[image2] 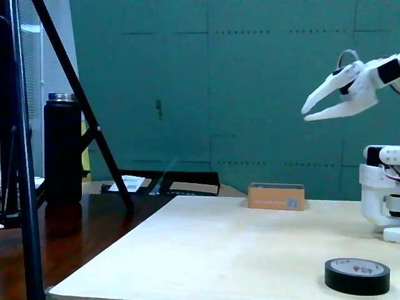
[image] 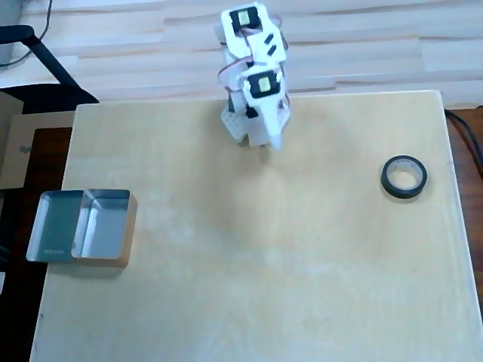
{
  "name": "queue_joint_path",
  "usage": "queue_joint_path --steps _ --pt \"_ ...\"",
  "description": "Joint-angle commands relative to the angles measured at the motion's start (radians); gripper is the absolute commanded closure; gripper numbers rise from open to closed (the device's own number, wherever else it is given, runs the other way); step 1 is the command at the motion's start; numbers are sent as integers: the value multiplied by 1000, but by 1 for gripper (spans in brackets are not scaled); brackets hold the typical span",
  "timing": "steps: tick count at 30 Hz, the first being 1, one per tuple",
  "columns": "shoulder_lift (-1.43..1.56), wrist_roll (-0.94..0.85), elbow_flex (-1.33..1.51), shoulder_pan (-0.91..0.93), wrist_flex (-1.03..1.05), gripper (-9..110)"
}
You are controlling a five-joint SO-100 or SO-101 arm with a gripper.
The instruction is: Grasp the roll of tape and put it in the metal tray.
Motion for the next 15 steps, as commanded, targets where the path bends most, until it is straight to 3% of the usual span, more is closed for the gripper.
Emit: queue_joint_path --steps 1,15 --pt "242 25 -55 -100 64 102" --pt "-339 124 -132 -354 187 102"
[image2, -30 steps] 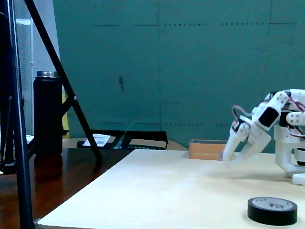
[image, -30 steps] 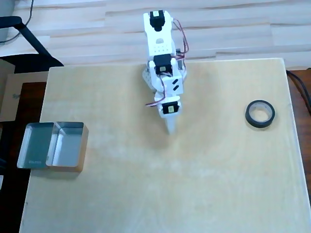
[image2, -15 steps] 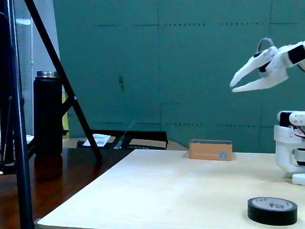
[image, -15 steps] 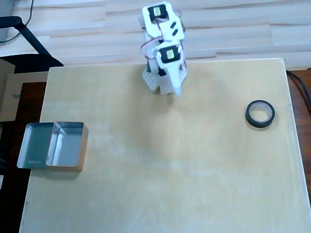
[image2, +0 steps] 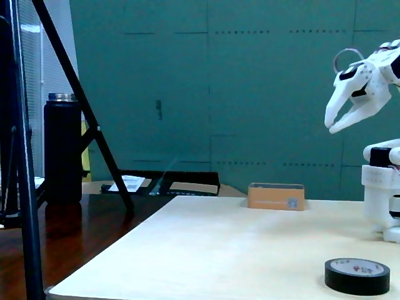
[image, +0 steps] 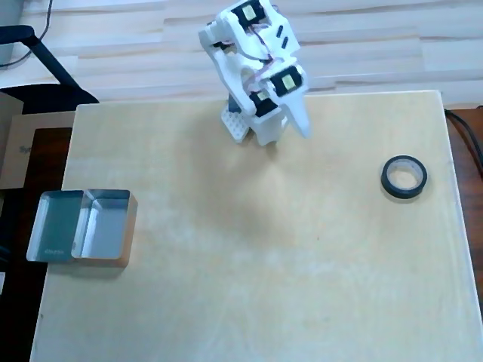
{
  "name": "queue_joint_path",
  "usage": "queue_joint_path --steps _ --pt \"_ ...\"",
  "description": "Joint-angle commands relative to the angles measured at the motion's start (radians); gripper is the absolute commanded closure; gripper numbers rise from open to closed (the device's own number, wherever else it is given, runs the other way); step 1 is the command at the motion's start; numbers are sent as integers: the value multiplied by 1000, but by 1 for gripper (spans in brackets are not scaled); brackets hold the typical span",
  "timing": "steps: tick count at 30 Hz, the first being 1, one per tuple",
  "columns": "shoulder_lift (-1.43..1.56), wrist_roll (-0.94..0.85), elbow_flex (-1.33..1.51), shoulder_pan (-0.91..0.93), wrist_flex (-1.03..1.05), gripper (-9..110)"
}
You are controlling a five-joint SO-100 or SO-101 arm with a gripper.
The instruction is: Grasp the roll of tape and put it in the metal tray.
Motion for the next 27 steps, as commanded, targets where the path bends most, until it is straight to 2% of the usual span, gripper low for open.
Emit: queue_joint_path --steps 1,8,15,19,27 --pt "-130 46 -18 -80 15 102" --pt "-288 201 -6 -256 0 102" --pt "-396 362 -5 -531 -212 102" --pt "-532 390 -6 -649 -364 102" --pt "-896 422 -69 -684 -526 102"
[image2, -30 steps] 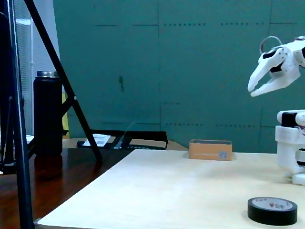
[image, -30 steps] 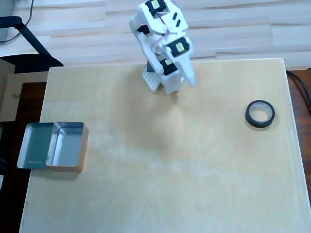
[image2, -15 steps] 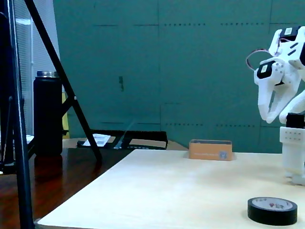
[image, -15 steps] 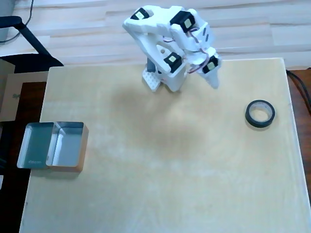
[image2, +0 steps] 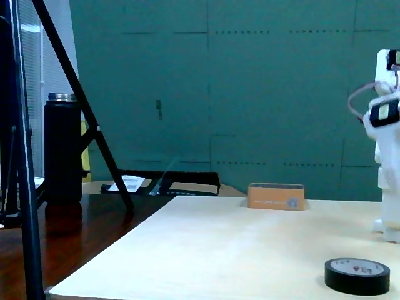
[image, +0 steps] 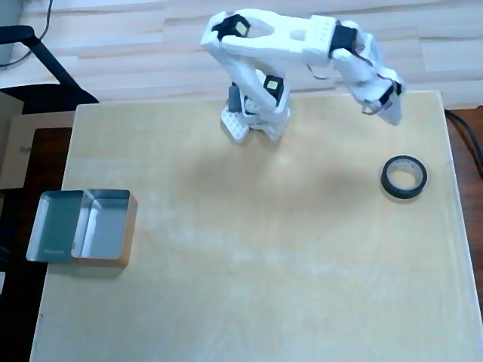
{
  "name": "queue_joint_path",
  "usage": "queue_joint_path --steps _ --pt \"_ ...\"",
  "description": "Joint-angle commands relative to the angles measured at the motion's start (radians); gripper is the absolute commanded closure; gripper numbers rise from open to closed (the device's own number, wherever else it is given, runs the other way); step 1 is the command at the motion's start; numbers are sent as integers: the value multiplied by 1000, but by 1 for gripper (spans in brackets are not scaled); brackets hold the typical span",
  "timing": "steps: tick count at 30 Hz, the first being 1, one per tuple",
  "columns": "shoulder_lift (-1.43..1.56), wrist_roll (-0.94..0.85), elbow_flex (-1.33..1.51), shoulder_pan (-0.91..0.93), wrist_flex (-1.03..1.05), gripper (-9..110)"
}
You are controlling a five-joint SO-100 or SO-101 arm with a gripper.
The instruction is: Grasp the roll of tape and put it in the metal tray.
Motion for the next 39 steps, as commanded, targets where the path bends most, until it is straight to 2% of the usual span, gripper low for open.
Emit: queue_joint_path --steps 1,7,18,26,31,39 --pt "-140 14 -81 -11 -34 102" --pt "-276 14 -181 -11 -34 102" --pt "-290 67 -184 -9 -46 101" --pt "-319 112 -153 -9 -184 87" --pt "-456 146 -169 -9 -262 87" --pt "-615 147 -229 -9 -259 87"
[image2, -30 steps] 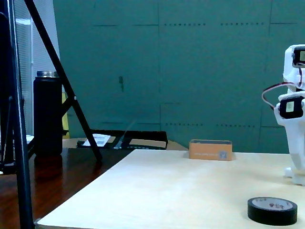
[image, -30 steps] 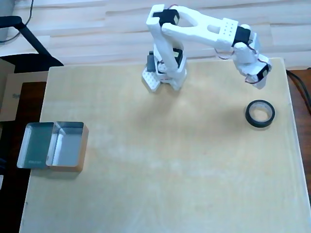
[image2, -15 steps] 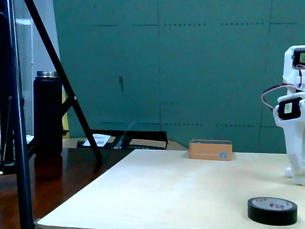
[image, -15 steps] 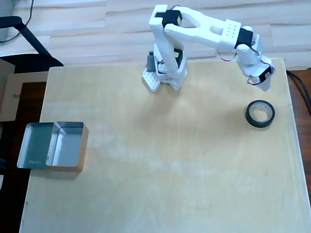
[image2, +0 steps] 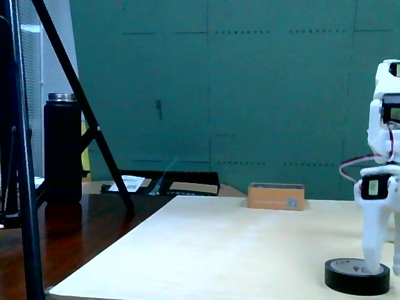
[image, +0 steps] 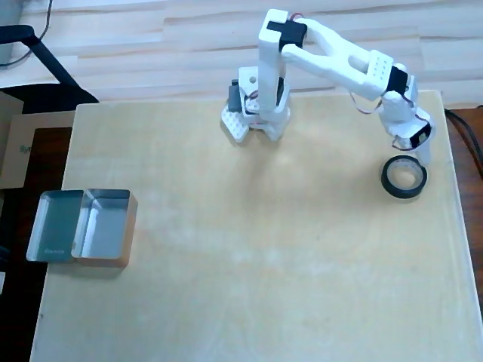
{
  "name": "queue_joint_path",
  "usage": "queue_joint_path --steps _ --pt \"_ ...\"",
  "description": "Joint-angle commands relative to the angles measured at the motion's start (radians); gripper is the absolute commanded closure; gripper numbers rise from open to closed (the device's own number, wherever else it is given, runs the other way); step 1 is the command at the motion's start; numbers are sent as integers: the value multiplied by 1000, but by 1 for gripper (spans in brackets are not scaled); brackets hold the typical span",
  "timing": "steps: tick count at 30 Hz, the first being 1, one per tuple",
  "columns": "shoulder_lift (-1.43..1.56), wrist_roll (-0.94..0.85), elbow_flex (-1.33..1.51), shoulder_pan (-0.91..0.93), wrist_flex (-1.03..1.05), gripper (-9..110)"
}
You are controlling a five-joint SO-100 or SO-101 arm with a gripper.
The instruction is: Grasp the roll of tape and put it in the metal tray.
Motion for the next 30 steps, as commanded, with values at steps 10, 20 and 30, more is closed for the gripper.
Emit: queue_joint_path --steps 10,20,30 --pt "-14 15 -11 57 -9 87" --pt "-5 15 -21 86 51 87" --pt "-20 58 5 104 163 87"
